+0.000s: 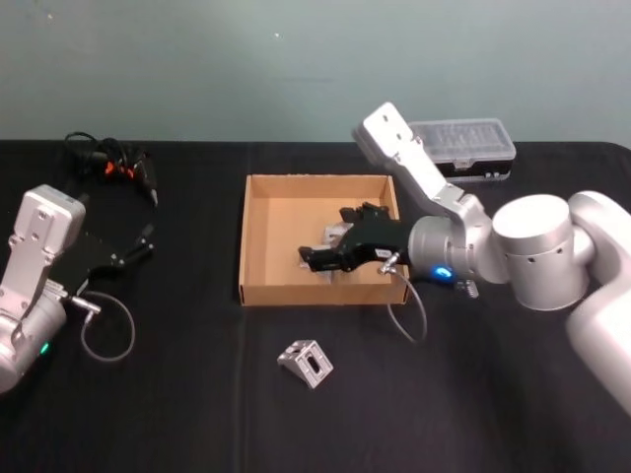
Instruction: Use one hand to pick up the angle iron from the table and place it into the box.
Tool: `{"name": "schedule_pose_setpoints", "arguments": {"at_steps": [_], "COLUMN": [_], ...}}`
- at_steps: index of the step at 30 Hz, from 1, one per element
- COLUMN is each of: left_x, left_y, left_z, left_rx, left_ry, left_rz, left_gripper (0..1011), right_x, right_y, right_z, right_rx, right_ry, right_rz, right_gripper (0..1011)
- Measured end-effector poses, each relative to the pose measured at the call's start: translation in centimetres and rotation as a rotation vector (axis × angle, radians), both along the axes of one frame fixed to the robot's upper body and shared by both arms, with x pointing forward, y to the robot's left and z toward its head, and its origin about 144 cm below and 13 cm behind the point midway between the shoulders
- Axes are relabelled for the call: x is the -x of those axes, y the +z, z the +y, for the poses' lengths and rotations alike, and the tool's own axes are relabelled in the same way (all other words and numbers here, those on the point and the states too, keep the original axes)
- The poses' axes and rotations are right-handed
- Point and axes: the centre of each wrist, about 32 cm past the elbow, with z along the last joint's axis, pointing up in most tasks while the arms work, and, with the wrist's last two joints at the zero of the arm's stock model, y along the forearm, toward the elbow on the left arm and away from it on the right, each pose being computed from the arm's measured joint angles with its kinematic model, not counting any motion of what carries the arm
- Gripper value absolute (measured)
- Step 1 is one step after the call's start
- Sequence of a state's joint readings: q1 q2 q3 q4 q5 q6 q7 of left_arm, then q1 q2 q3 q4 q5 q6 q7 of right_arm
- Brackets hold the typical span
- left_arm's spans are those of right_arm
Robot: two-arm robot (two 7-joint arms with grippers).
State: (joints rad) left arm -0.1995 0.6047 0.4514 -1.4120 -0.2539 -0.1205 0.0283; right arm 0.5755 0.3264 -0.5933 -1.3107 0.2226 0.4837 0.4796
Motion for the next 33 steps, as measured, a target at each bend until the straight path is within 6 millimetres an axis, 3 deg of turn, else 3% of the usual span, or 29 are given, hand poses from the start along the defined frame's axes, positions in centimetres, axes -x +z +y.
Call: {"name": "schedule_pose_setpoints", "arguments": {"at_steps": [5, 18, 25, 33], "left_x": [0.0, 0.0, 0.0, 0.0], "left_y": [0.0, 0.0, 0.0, 0.0], "left_z": [0.0, 0.0, 0.0, 0.0], "left_rx": [0.000, 0.000, 0.000, 0.000], "left_ry": [0.000, 0.000, 0.000, 0.000], "left_rz": [0.000, 0.000, 0.000, 0.000], "left_gripper": [1011, 1011, 1011, 1011], "right_x": [1.6, 8.3, 10.5, 11.5], "right_y": [0.2, 1.2, 1.6, 1.0], "right_z": [-0.8, -2.3, -1.6, -0.1], "right_rx": [-0.011, -0.031, -0.027, 0.009], "right_ry": [0.000, -0.016, -0.022, -0.004], "right_rz": [-0.014, 0.021, 0.082, 0.139], "right_gripper": [1000, 1000, 1000, 1000]}}
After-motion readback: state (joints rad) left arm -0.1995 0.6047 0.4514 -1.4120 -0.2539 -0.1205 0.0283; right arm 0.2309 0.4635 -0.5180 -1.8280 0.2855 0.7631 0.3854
